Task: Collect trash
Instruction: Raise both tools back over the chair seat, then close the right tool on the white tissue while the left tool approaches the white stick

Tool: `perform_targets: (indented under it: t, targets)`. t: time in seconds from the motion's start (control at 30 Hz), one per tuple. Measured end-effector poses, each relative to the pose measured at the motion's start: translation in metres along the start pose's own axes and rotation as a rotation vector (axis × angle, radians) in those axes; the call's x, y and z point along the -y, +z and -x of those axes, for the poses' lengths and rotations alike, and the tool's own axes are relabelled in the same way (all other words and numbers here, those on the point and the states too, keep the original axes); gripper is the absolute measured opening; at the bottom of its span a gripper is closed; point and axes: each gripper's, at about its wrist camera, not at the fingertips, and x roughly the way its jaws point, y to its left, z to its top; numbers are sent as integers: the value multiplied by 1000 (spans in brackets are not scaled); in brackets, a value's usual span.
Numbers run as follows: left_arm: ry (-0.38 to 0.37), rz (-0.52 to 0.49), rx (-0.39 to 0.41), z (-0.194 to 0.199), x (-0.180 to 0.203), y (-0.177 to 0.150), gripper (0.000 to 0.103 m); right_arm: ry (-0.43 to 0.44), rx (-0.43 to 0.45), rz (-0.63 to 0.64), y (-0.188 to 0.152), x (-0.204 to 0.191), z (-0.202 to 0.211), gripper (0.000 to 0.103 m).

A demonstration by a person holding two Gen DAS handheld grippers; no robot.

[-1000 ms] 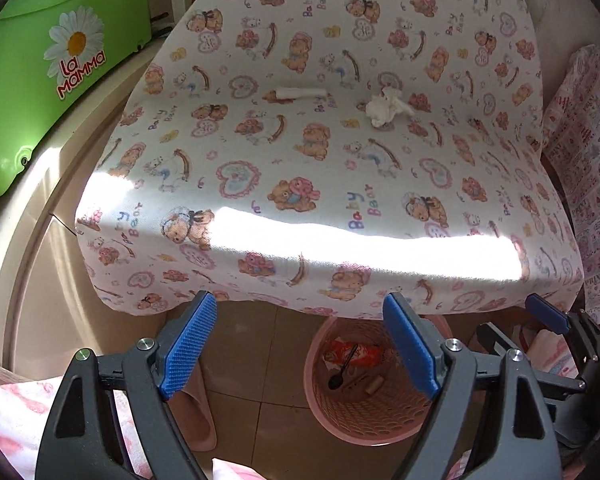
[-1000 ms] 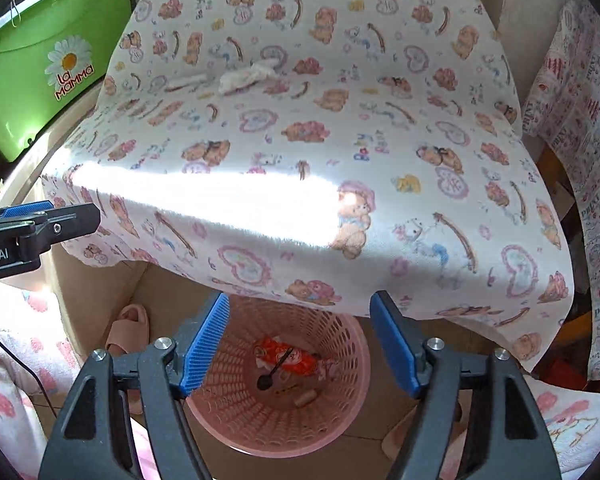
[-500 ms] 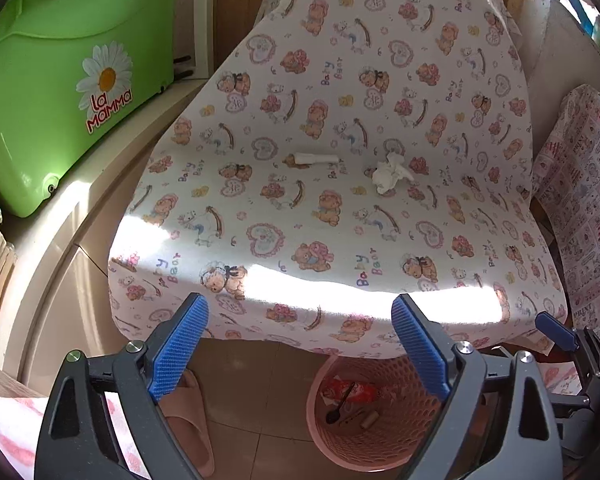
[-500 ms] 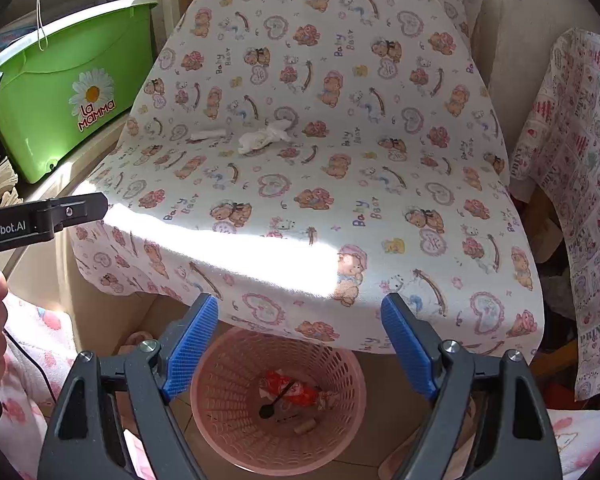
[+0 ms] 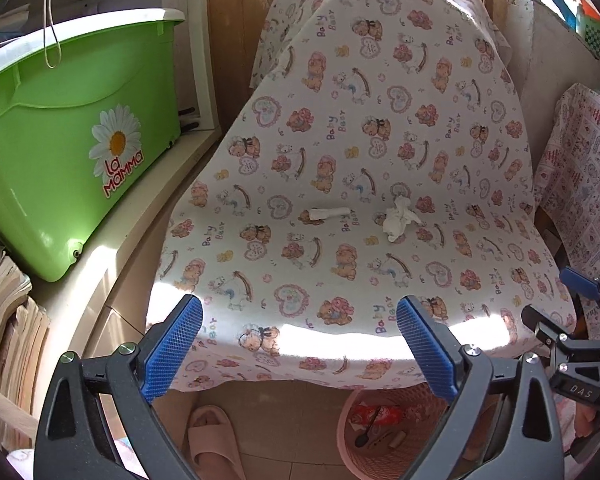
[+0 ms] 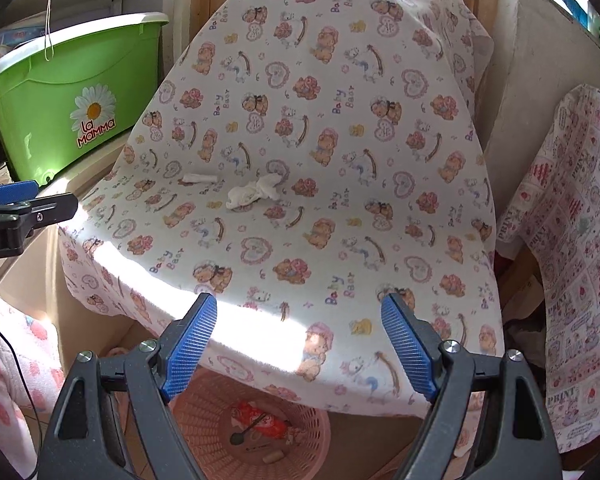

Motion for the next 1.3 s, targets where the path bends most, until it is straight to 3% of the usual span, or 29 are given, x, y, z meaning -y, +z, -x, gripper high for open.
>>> perform_targets:
  t: [0.17,0.33,0.57,0.73,0.87,1.03,1.3]
  targets:
    - [-52,-42,3,-9,-6,30,97,-72,100,114,30,13,3,86]
    - [-82,-51,-4,-32,-12,59,97,-81,130,61,54,35,-11,87]
    - [-113,11,-33,-73,-26,78,95,-49,55,-27,66,51,-57,87]
    - [-177,66,-124,-113,-42,78,73,-76,-7,-39,59,56,-85,87]
    - [-224,131,-149,-125,-54,80,69,-59,-67,-88,55,58,-103,87]
    - [-248,158,-158,-133,-59,81,60,-87,-69,-64,58,48,-115,87]
    - [-211,204,-165,-133,-72,80,62,3,-86,-86,78,17,-134,87]
